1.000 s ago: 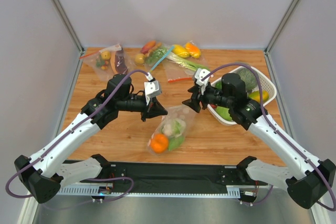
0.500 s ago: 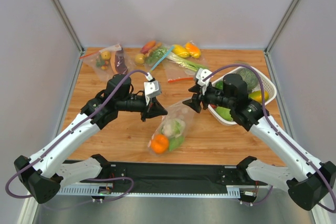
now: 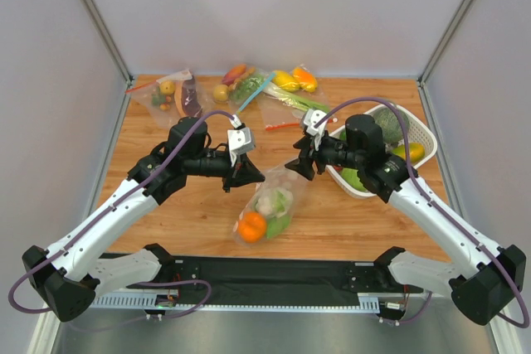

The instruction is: Open the zip-top bag and remove the fake food

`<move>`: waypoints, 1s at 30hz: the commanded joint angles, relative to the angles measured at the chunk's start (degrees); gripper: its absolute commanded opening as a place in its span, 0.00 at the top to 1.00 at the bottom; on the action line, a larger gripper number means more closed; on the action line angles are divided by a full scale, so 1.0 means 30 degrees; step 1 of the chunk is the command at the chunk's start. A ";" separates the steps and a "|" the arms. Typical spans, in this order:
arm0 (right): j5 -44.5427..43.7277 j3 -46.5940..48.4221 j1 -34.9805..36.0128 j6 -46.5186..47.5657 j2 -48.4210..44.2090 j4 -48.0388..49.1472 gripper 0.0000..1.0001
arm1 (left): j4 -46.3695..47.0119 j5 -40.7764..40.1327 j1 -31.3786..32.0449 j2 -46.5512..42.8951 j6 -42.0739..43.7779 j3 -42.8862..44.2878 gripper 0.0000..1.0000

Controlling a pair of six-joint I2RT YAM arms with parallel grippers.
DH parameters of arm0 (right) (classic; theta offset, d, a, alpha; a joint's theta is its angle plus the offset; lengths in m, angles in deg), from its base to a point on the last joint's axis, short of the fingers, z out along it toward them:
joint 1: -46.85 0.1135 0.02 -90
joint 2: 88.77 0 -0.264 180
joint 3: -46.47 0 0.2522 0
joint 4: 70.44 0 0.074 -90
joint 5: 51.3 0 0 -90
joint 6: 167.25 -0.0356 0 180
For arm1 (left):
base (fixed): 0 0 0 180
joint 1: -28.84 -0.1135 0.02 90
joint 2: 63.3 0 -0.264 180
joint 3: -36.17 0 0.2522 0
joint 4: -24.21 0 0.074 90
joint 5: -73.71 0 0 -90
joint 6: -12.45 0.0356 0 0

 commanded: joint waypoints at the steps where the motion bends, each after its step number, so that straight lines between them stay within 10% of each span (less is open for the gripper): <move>1: 0.1455 0.0265 -0.0032 0.0141 0.0158 0.0230 0.37 | 0.0580 0.0679 0.0123 -0.0403 0.0615 0.0090 1.00; 10: 0.3478 0.0969 -0.0003 0.0201 0.1242 -0.0034 0.35 | 0.0550 0.0708 0.0123 -0.0373 0.0645 0.0090 1.00; 25: 0.3539 0.0413 0.0085 -0.0239 0.0190 0.0287 1.00 | 0.0522 0.0474 0.0182 -0.0256 0.0674 0.0119 1.00; 30: 0.1640 -0.0085 0.0202 -0.1028 -0.0630 0.0814 1.00 | 0.0551 -0.0726 0.0182 -0.0286 0.0441 0.0119 0.99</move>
